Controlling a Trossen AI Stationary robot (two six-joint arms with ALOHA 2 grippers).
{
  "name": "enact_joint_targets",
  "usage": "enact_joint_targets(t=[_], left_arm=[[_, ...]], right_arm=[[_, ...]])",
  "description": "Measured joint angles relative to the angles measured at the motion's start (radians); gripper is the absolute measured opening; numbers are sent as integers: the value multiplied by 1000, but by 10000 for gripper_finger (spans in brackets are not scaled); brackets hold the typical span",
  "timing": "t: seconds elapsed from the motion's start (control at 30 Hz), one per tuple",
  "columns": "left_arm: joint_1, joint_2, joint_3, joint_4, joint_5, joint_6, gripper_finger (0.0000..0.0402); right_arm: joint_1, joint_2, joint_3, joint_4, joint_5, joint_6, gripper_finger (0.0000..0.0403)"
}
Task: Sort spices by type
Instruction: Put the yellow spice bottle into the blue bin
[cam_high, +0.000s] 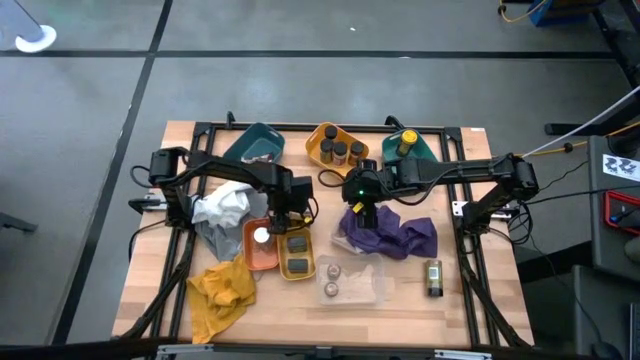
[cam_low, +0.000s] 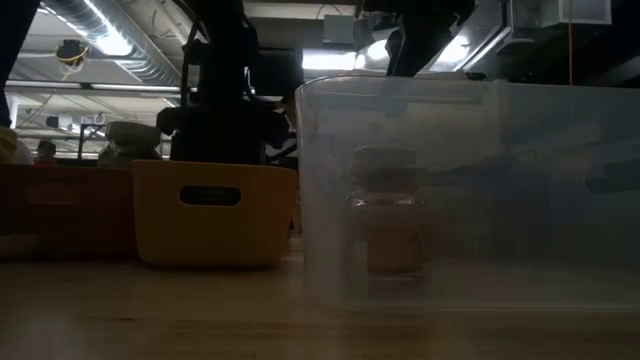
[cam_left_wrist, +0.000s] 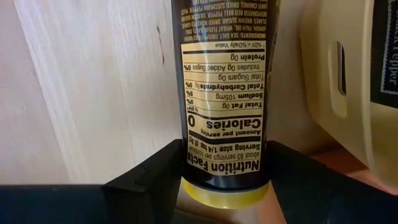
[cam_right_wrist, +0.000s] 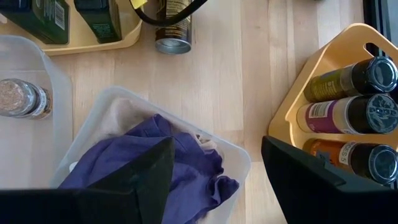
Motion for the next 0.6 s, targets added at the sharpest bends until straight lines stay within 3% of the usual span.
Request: enact_joint_targets(t=[0.2,0.5,0.6], left_arm=[[2,8,0,14,-1,-18,203],[6,32,9,4,13,-87,161],[21,28,36,-9,59,-144,160]], right_arm=[[1,0,0,-1,-1,0,243],[1,0,0,-30,-1,-1,243],[1,-3,0,-55,-1,-6,243]])
